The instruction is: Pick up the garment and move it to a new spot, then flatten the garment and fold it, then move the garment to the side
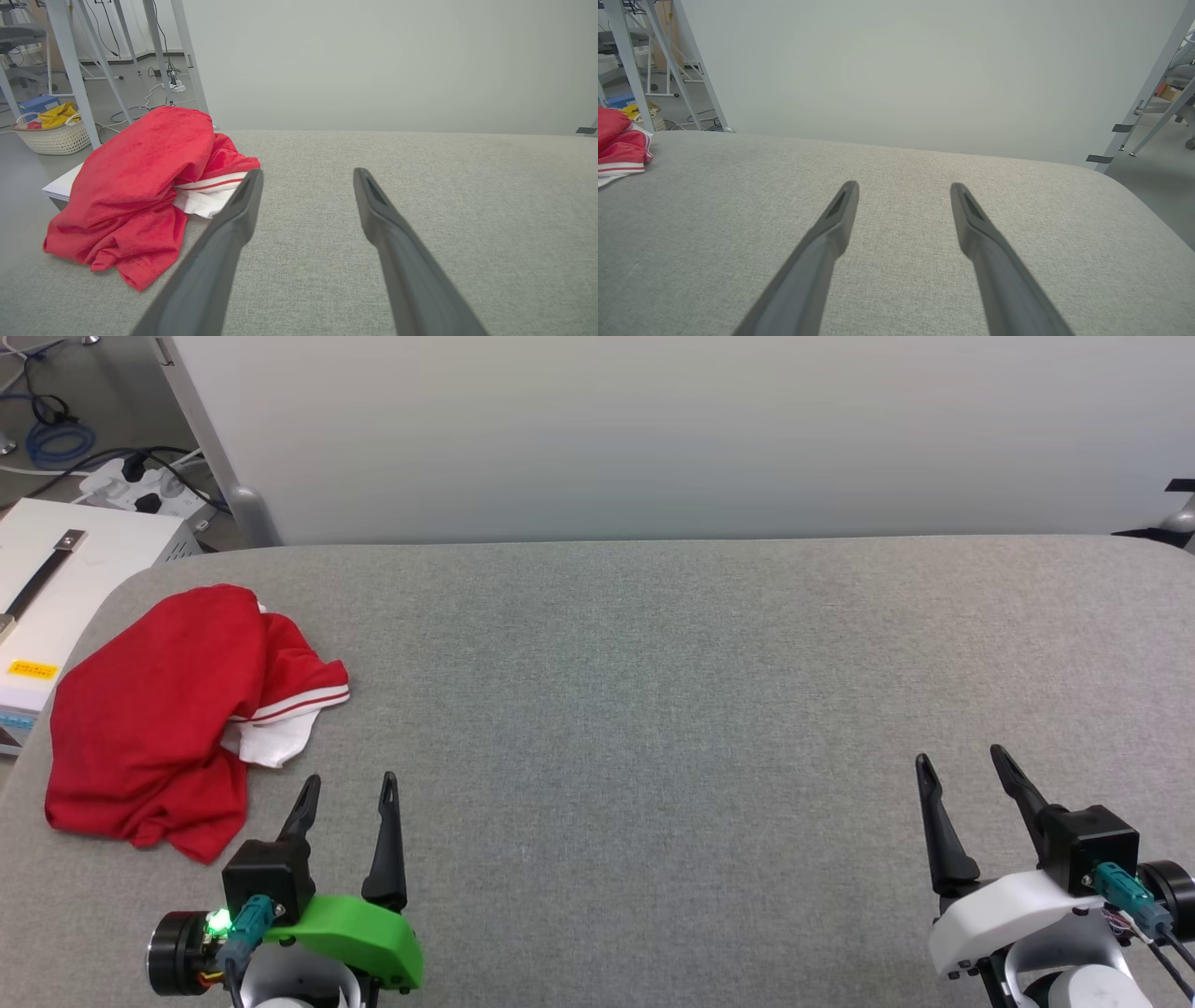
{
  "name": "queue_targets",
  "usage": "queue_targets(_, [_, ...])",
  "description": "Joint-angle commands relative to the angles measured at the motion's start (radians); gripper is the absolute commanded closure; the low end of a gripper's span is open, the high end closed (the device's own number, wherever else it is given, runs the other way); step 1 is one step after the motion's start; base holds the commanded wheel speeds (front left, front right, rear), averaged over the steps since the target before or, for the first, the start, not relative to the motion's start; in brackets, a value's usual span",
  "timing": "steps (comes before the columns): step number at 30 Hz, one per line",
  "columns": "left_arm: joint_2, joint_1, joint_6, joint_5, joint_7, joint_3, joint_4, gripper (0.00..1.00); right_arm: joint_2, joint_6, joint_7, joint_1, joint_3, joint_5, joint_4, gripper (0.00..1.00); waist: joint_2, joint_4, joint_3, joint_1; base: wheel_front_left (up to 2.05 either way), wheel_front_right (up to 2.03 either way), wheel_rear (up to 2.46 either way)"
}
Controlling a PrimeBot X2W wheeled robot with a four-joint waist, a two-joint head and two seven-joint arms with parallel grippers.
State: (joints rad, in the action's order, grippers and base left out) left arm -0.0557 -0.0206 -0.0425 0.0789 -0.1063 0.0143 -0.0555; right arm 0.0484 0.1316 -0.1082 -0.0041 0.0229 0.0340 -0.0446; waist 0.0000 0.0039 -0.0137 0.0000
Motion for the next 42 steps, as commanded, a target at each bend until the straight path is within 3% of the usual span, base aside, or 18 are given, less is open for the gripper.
queue_targets(1, [0.002, -0.011, -0.009, 0.006, -0.011, 0.003, -0.004, 0.0, 0.001, 0.0, -0.011, -0.021, 0.002, -0.003, -0.007, 0.0, 0.0, -0.001, 0.0, 0.0, 0.0, 0.0, 0.0])
queue_targets(34, [0.004, -0.014, -0.048, 0.054, -0.084, 0.005, -0.038, 0.0, 0.001, -0.001, -0.083, -0.05, -0.007, 0.029, -0.042, 0.0, 0.0, 0.004, -0.013, 0.0, 0.0, 0.0, 0.0])
queue_targets(42, [0.004, -0.007, -0.055, 0.062, -0.1, 0.012, -0.048, 0.0, 0.002, -0.001, -0.099, -0.058, -0.042, 0.046, -0.051, 0.0, 0.0, 0.042, -0.023, 0.0, 0.0, 0.0, 0.0])
